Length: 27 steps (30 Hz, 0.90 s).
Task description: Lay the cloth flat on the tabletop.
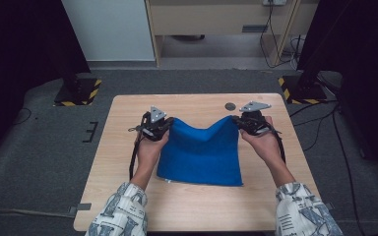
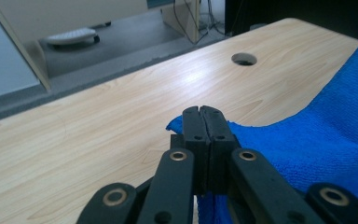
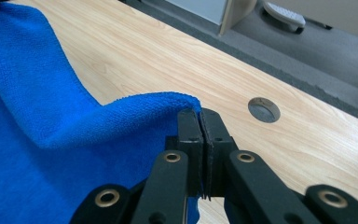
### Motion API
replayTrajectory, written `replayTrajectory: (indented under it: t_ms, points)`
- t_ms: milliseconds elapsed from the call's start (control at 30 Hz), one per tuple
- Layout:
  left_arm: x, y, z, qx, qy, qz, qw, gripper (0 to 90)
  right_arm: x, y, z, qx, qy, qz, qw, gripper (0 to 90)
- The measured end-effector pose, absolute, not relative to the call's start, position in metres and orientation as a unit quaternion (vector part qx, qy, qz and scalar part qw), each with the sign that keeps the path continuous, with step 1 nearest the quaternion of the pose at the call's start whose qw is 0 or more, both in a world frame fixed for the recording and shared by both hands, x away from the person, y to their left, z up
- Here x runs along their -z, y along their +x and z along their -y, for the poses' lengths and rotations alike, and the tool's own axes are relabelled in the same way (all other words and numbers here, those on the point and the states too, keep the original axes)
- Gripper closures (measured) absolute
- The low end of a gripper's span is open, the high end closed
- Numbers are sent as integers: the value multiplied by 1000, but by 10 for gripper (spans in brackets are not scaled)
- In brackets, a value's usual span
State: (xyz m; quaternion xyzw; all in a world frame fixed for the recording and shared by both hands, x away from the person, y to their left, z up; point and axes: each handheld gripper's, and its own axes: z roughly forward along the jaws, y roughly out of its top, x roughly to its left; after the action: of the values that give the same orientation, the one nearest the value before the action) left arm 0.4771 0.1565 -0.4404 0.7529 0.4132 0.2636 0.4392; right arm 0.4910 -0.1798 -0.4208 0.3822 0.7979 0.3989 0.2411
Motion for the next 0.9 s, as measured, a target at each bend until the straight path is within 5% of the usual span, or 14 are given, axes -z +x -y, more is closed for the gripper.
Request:
replayTrajectory:
  t_ms: [667, 800, 867, 900]
  points:
    - [473, 521, -165, -260, 752, -460, 394, 891, 454, 546, 169, -355, 442, -794, 218, 872]
    - [479, 528, -175, -255, 735, -475, 412, 840, 459, 556, 167, -360, 462, -782, 211, 563]
    - [482, 530, -180, -255, 735, -475, 412, 685, 456, 556, 167, -377, 466, -767, 230, 349]
    - [483, 531, -181, -253, 731, -479, 415, 685, 456, 556, 167, -377, 466, -767, 230, 349]
